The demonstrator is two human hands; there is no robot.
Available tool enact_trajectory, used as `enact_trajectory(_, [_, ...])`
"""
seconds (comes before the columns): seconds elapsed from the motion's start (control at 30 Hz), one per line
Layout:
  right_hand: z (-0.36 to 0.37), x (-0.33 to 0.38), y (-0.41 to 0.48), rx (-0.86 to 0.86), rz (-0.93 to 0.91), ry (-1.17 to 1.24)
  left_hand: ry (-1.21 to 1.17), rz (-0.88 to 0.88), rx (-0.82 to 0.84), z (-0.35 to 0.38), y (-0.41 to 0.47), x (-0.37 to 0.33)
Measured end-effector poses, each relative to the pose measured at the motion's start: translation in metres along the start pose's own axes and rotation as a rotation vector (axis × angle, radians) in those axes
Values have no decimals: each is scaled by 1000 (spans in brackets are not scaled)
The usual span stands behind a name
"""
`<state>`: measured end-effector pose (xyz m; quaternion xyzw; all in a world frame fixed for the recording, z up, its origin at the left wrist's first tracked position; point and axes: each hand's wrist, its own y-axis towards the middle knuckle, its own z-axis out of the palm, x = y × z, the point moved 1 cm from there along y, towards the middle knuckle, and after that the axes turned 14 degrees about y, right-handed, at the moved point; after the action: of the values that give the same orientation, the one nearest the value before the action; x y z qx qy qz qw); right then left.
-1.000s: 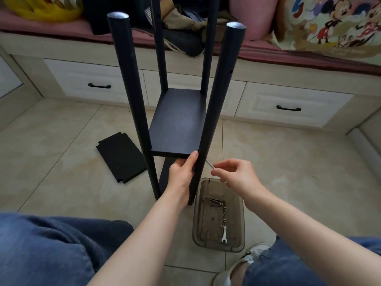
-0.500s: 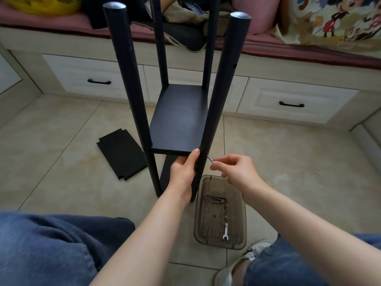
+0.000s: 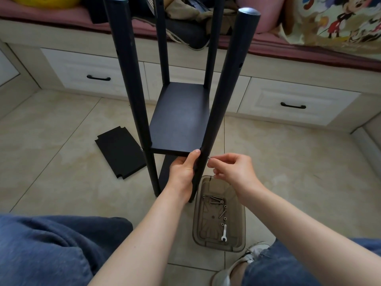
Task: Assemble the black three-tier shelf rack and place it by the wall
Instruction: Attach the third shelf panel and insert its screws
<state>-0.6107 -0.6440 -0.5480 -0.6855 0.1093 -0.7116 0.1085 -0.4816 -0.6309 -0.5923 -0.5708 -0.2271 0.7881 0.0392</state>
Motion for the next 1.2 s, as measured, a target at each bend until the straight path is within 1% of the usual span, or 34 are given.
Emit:
enact_trajectory(0.1, [5, -1, 1, 13, 22, 134, -28, 10, 6, -1, 0, 1])
enact_trajectory(0.23, [7, -4, 2, 23, 42, 175, -45, 21, 30, -3, -1, 0])
enact_trajectory(0.57, [4, 3, 4, 49, 5, 103, -47, 18, 26, -2, -3, -1])
enact_trajectory(1.03, [6, 3, 8, 54, -9, 147, -19, 6, 15, -2, -2, 0])
enact_trajectory(1.2, [5, 5, 6, 60, 20, 139, -3, 6, -5, -2, -1, 1])
